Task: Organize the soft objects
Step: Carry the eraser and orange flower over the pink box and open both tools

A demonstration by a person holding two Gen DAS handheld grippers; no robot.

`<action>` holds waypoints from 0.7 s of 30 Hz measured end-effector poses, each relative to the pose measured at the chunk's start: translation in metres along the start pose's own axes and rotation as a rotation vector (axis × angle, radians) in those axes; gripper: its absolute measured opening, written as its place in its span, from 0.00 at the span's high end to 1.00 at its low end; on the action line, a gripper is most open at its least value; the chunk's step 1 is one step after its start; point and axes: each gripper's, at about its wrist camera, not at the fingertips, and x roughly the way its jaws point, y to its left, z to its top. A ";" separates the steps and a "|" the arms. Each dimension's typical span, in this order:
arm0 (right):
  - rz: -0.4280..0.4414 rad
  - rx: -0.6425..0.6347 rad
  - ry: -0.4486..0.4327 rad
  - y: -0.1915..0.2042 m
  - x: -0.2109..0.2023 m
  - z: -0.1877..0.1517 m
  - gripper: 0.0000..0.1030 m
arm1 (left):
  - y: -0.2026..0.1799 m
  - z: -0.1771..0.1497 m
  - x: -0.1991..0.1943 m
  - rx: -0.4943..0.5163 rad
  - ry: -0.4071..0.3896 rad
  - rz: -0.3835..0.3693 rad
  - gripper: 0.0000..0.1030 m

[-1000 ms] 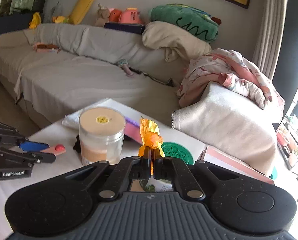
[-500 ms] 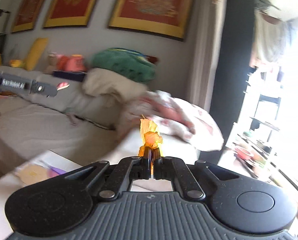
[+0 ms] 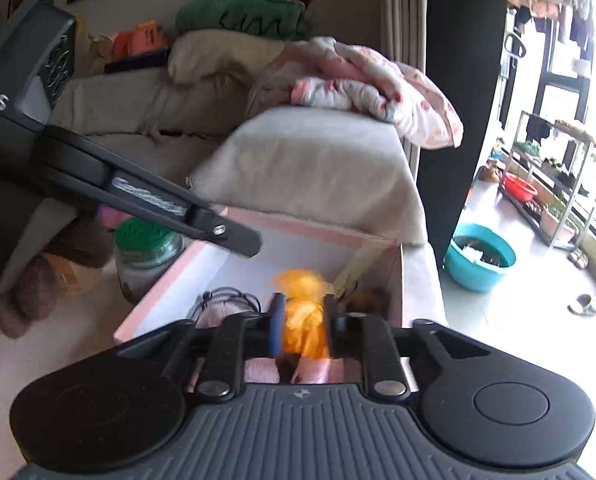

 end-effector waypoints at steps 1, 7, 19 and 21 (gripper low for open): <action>0.002 0.005 0.000 0.001 0.000 -0.001 0.71 | 0.008 -0.003 -0.007 -0.033 -0.006 -0.016 0.77; -0.015 0.006 -0.017 0.004 -0.012 -0.006 0.55 | 0.042 -0.021 -0.078 -0.053 -0.226 0.031 0.78; -0.190 0.098 -0.027 -0.043 -0.009 -0.004 0.53 | 0.094 -0.116 -0.163 -0.156 -0.285 0.243 0.78; -0.202 0.199 -0.008 -0.065 -0.009 -0.005 0.53 | 0.093 -0.124 -0.162 -0.176 -0.277 0.223 0.78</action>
